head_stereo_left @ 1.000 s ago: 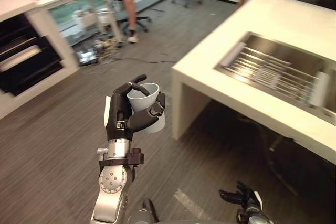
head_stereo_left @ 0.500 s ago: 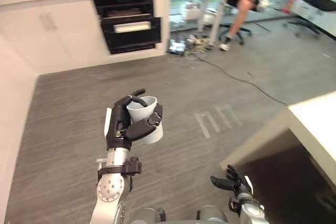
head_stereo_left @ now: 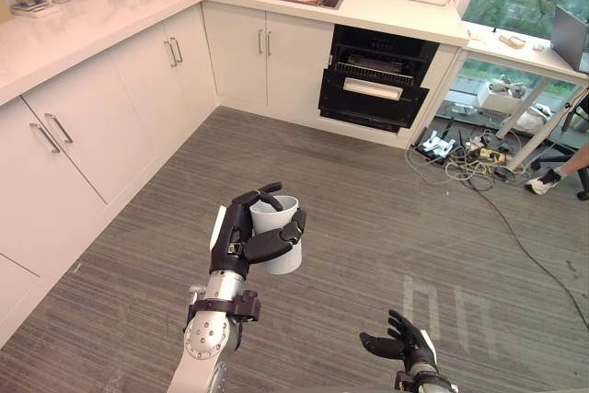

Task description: Walk over to the sink, pick up the cup, carry it to the dishwasher, place the cup inside the dishwasher, then close the dishwasher door

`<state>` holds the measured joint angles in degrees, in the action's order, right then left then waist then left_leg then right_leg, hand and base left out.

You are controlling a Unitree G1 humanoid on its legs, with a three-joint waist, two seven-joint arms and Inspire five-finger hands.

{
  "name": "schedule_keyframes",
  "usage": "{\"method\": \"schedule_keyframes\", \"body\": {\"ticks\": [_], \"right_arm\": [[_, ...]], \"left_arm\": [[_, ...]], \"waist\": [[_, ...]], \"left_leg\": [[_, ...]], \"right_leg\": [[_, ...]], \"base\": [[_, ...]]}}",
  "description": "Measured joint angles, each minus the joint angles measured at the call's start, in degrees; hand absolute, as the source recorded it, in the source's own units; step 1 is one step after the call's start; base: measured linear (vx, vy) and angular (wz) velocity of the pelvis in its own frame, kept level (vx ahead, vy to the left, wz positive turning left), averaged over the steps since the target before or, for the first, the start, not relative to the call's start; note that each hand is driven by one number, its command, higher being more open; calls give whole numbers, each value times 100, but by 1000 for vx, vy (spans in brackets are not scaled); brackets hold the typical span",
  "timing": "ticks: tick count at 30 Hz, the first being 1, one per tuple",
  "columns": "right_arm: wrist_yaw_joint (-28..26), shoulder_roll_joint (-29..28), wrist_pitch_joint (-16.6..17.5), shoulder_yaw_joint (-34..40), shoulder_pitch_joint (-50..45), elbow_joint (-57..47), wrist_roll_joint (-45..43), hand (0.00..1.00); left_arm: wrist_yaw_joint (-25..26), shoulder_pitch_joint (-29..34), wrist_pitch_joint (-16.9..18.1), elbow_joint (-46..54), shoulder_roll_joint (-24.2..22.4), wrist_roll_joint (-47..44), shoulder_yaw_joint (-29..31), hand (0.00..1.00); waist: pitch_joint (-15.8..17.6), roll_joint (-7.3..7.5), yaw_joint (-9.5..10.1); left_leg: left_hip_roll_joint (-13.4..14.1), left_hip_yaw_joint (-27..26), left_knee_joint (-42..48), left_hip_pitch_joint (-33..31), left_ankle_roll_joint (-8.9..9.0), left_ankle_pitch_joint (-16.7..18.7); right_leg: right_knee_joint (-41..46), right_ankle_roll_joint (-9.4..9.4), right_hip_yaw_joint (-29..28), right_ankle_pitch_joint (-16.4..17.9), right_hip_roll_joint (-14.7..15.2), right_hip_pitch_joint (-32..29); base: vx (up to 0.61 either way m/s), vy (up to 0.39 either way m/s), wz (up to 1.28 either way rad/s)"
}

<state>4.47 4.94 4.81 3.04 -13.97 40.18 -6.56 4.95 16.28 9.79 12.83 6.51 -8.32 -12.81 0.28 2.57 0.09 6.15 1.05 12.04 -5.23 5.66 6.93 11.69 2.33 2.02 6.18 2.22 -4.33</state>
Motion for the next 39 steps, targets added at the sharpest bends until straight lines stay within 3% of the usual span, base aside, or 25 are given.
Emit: {"method": "schedule_keyframes", "body": {"ticks": [9, 12, 16, 19, 22, 23, 24, 25, 26, 27, 29, 31, 34, 35, 36, 37, 38, 39], "right_arm": [[42, 2, -1, 12, -181, -26, -2, 90], [87, 3, -11, 57, -215, -28, -4, 90], [179, 105, -10, 149, 402, 176, -5, 90], [204, 213, -9, 243, 787, 377, -3, 90], [238, 231, -5, 352, 1006, 396, 5, 90], [265, 241, -5, 402, 1046, 393, 19, 90], [293, 252, -10, 457, 1070, 366, 63, 90], [306, 252, -14, 467, 1070, 345, 111, 90], [305, 231, -55, 458, 1058, 181, 171, 90], [317, 132, -116, 452, 1032, -65, 174, 90], [320, -7, -142, 422, 962, -408, 177, 90], [313, -142, -135, 312, 869, -1074, 176, 90], [344, -133, -57, 327, 871, -1822, 171, 90], [371, -84, -10, 326, 888, -1909, 173, 90], [384, -51, -10, 315, 904, -1907, 173, 90], [424, 43, -14, 284, 886, -1862, 175, 90], [435, 74, -55, 263, 911, -1862, 176, 90], [424, 97, -55, 169, 941, -1905, 177, 90]], "left_arm": [[2, -49, -3, -61, -155, -107, 101, 30], [35, -262, -23, -245, -306, -240, 127, 30], [153, -561, -66, -262, -313, -422, 359, 30], [235, -497, -66, -203, -311, -519, 653, 30], [272, -448, -64, -152, -297, -546, 1080, 30], [278, -386, -63, -86, -268, -584, 1156, 30], [277, -266, -65, 66, -247, -624, 1177, 30], [273, -182, -64, 166, -243, -625, 1148, 30], [278, 0, -64, 365, -250, -624, 1136, 30], [283, 108, -80, 499, -227, -621, 1123, 30], [284, 143, -78, 560, -206, -619, 1074, 30], [293, 135, -70, 712, -200, -618, 994, 30], [289, -175, -69, 713, -212, -613, 710, 30], [290, -344, -53, 664, -211, -592, 553, 30], [284, -407, -47, 613, -231, -560, 489, 30], [247, -491, -20, 386, -311, -499, 331, 30], [225, -505, -74, 274, -426, -499, 264, 30], [233, -500, -79, 169, -575, -502, 288, 30]], "waist": [[-49, -34, -121], [-40, -50, -120], [193, -184, -119], [351, -202, 42], [469, -155, 181], [528, -101, 175], [614, -118, 169], [669, -71, 156], [721, -6, 169], [784, 51, 127], [882, -29, 79], [875, 40, 62], [850, 46, 1], [844, 43, -89], [815, 48, -130], [686, -221, -210], [641, -397, -233], [687, -414, -289]], "left_leg": [[34, -217, -210, 200, -19, -31], [-28, -81, -216, 136, -39, -94], [-168, 182, -86, -212, -66, -245], [-237, 301, -72, -264, -100, -278], [-306, 300, 501, -523, -268, 73], [-399, 221, 961, -686, -425, 332], [-507, 194, 1344, -746, -440, 637], [-554, 200, 1492, -760, -439, 787], [-677, 169, 1705, -777, -519, 1028], [-737, 163, 1727, -658, -625, 1123], [-683, 252, 1729, -454, -766, 1236], [-668, 322, 1592, -214, -827, 1395], [-720, 600, 1144, 233, -885, 1523], [-741, 840, 921, 478, -778, 1530], [-711, 993, 807, 641, -741, 1549], [-467, 1283, 653, 856, -619, 1613], [-311, 1288, 891, 894, -332, 1493], [-378, 1239, 1348, 881, -162, 1203]], "right_leg": [[-215, 23, -104, -78, -12, 92], [-254, 39, 69, -67, 81, 112], [-167, 65, 461, -28, 226, -3], [-173, 96, 607, 39, 299, 20], [57, 194, 702, 282, 405, -22], [497, 294, 734, 544, 560, -153], [962, 412, 737, 822, 739, -193], [1255, 449, 730, 861, 810, -229], [2158, 415, 562, 889, 984, -613], [3216, 254, 322, 527, 1065, -1109], [3774, 268, 214, 720, 901, -1493], [3565, 204, 378, 835, 618, -1848], [2259, 165, 726, 714, 264, -2254], [1586, 63, 750, 371, 148, -2327], [1441, -119, 751, 3, 88, -2311], [1427, -375, 826, -513, -96, -2154], [1642, -556, 1070, -284, -104, -1934], [2431, -767, 1181, -146, 71, -2044]], "base": [[17, 2, -10], [37, 10, 29], [-57, -3, 53], [-87, 14, 35], [-14, 69, 21], [47, 172, 28], [65, 192, 26], [109, 196, 7], [212, 244, 2], [192, 199, 4], [294, 155, 14], [422, 114, 14], [417, 18, 49], [540, -40, 102], [635, -102, 130], [717, -129, 107], [871, -167, 98], [817, -204, 67]]}}
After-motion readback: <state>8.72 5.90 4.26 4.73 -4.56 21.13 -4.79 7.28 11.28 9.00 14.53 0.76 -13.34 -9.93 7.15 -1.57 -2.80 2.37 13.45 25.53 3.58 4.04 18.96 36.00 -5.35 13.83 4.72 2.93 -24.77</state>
